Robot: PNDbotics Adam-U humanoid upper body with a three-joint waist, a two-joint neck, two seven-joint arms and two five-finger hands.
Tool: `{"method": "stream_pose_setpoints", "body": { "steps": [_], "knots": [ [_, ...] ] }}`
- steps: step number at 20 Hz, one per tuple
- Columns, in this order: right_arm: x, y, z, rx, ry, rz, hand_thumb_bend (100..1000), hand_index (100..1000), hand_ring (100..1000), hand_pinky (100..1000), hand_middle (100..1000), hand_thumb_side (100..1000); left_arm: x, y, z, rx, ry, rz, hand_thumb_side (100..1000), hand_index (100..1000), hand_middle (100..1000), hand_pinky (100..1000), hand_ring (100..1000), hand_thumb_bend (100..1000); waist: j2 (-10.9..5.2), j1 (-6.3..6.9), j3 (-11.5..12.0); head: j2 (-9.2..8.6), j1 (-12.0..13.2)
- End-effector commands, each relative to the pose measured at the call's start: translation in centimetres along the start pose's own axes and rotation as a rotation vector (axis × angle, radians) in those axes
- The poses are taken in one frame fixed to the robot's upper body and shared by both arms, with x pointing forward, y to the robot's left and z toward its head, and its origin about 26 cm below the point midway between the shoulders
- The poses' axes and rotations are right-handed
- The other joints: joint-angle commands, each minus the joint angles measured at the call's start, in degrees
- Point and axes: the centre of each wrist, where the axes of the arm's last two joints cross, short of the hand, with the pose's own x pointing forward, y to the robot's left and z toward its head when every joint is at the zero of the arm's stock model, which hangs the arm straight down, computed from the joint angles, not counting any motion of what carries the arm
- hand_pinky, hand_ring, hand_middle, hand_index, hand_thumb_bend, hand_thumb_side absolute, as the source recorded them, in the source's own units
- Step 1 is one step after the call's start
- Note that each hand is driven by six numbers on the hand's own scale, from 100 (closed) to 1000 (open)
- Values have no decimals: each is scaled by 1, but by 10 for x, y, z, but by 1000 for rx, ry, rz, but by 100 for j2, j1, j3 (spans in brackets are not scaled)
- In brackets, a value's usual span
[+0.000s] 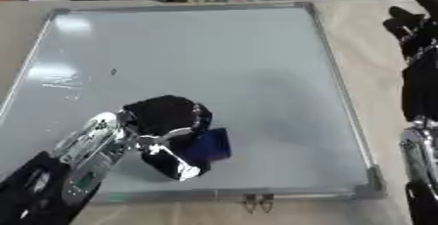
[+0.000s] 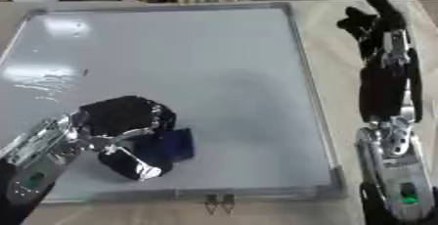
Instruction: Wipe the whiteboard clean with a brush.
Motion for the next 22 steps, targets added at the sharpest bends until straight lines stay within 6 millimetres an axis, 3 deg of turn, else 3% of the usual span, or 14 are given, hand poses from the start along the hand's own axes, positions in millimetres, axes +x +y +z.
{"method": "stream_pose_setpoints", "body": {
  "steps": [1,10,22],
  "knots": [
    [4,-1,-4,6,-23,-2,100,911,874,890,578,1000,-5,6,3,1,11,-37,457,229,616,492,641,329,-107,-6,-8,-66,13],
    [4,-1,-3,5,-20,-2,100,910,874,890,577,1000,-5,5,1,-4,-2,-84,463,219,606,497,644,388,-99,-6,-19,-80,19],
    [4,-1,-3,0,-21,-4,100,910,873,890,577,1000,-7,3,2,6,6,-71,396,213,518,447,604,234,-112,-15,-27,-70,24]
  ]
}}
